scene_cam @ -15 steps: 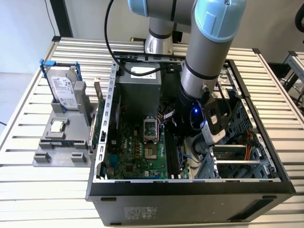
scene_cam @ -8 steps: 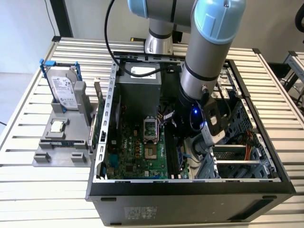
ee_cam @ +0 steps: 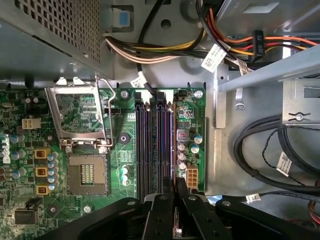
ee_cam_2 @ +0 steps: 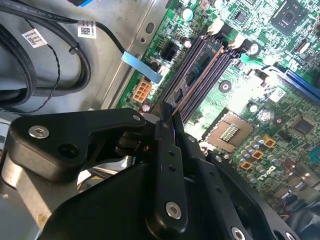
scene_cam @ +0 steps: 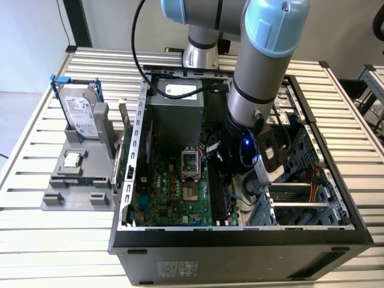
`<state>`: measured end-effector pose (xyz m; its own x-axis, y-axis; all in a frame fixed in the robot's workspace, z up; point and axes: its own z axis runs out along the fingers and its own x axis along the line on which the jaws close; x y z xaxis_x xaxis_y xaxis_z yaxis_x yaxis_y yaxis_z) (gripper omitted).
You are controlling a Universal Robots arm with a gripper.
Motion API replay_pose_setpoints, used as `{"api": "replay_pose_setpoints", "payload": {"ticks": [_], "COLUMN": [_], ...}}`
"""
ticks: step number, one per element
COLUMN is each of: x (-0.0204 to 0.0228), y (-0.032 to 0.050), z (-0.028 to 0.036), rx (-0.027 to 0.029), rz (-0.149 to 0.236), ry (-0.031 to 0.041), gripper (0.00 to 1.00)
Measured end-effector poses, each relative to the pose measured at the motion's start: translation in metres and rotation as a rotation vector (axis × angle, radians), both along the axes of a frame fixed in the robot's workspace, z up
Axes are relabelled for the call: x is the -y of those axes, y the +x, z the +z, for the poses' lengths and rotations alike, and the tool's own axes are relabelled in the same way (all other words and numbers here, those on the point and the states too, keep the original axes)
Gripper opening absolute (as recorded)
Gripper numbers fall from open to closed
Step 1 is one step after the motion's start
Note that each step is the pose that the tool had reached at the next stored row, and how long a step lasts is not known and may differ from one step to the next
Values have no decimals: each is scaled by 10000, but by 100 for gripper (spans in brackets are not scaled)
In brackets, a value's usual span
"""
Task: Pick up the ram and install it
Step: 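Insert the ram into the slot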
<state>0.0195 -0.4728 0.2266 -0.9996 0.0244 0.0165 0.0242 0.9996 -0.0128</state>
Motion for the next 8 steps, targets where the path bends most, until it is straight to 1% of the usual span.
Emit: {"api": "replay_pose_setpoints", "payload": {"ticks": [8], "x": [0], "y": [-3], "z": [-39], "rx": [-17], "rz": [40], "ry": [-9], "gripper": [0]}}
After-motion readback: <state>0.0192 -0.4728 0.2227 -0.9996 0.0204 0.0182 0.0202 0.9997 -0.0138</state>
